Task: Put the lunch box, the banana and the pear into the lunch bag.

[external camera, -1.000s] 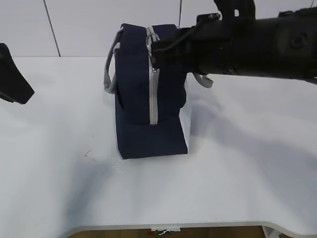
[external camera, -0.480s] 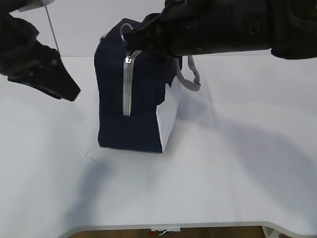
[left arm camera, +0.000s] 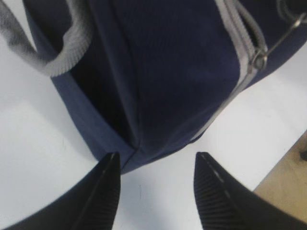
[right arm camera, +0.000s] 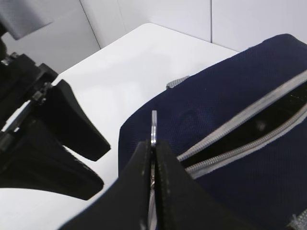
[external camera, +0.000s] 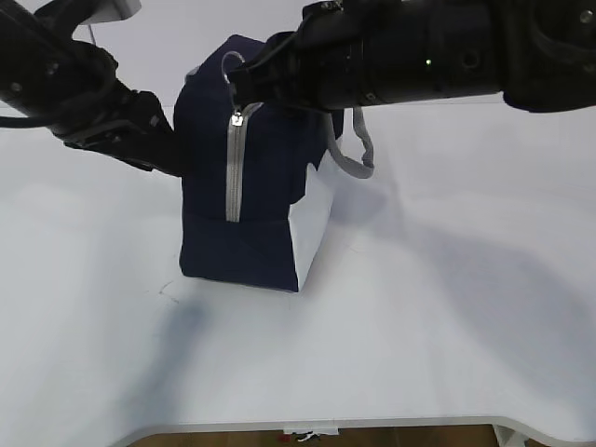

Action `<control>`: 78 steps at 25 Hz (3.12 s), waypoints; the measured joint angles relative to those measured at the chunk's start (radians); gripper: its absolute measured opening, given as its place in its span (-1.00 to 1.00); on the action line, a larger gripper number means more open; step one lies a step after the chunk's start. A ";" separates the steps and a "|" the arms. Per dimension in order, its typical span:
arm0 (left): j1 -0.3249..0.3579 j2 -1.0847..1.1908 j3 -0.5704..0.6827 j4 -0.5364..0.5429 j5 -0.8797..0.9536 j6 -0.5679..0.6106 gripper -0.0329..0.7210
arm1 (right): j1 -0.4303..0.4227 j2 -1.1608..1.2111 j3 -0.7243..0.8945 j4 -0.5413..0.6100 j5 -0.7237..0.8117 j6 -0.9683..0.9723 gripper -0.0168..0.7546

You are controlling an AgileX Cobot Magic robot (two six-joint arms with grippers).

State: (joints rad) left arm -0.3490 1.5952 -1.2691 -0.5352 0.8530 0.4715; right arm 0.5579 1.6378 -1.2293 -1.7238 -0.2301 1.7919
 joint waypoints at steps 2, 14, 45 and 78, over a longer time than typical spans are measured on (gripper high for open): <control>0.000 0.010 0.000 -0.038 -0.015 0.044 0.10 | 0.000 0.000 -0.006 -0.006 0.000 0.000 -0.92; 0.000 0.046 0.000 -0.099 -0.108 0.156 -0.80 | 0.000 0.001 -0.064 -0.050 0.000 0.004 -0.92; 0.000 -0.004 0.002 0.073 0.105 0.160 -0.94 | 0.003 0.101 -0.169 -0.108 0.202 0.008 -0.92; 0.000 -0.058 0.002 0.124 0.166 0.160 -0.94 | -0.193 0.374 -0.377 -0.106 0.200 0.037 -0.92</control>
State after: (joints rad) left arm -0.3490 1.5375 -1.2675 -0.4114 1.0188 0.6313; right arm 0.3647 2.0120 -1.6061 -1.8301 -0.0303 1.8293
